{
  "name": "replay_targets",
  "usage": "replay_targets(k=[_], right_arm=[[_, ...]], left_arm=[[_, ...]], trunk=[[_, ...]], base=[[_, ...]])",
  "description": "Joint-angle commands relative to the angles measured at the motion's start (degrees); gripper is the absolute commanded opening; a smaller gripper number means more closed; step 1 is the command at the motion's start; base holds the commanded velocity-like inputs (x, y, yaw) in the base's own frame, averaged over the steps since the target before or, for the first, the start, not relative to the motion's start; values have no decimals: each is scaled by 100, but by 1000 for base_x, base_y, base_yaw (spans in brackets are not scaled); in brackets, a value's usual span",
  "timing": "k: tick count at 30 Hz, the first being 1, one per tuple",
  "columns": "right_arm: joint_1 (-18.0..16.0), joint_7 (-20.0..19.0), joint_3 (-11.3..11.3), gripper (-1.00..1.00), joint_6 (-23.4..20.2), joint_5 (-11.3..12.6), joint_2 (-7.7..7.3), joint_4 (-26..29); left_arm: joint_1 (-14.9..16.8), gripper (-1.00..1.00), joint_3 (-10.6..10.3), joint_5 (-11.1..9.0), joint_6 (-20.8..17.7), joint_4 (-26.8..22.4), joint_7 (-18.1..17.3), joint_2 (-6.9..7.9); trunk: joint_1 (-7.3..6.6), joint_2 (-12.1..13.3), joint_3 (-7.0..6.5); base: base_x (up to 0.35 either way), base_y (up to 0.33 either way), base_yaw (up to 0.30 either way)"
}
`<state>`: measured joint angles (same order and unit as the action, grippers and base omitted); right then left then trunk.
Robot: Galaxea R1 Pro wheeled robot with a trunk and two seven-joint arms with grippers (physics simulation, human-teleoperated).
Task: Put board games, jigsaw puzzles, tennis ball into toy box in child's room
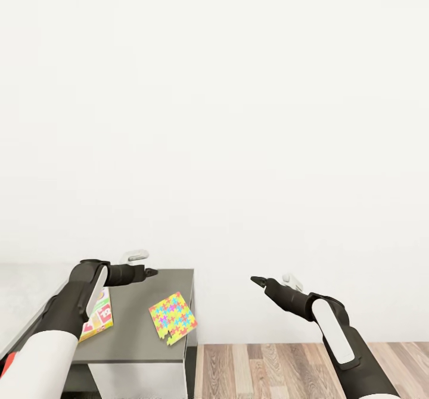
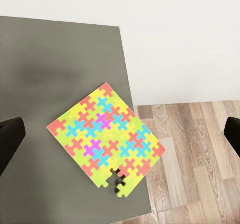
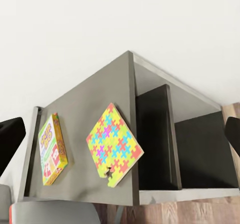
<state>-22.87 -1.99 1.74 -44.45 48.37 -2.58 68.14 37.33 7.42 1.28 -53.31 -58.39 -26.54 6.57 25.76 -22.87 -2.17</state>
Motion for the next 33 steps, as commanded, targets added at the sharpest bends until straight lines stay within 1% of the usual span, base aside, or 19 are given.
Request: replay_targets(k=[1,11,17,19,23,33], right_arm=[[-3,-21,7,100,-29,-14,2,0],[0,-17,2,100,-29,-12,6,5],[-2,-14,-3,100,-29,-21,18,1],[-2,-13,-2,100,-29,-30,19,-1],[-1,-14,1,100,-29,-42,20,-2],[-2,-15,2,100,-29,-40,21,6]], left_arm=[[2,100,14,14,-29,-7,-29,6],[2,100,19,1,-35,-32,-42,18],[4,100,33,-27,-85,-194,-66,40],[41,100,37,-33,-137,-243,-72,43],[258,100,25,-33,-433,-317,-79,48],[337,100,38,3,-438,-319,-69,44]], trunk=[[2,-5,11],[2,-5,90],[2,-5,138],[2,-5,153],[2,-5,185],[2,-5,264]], base=[[0,0,0],[0,0,0],[0,0,0],[0,0,0],[0,0,0],[0,0,0]])
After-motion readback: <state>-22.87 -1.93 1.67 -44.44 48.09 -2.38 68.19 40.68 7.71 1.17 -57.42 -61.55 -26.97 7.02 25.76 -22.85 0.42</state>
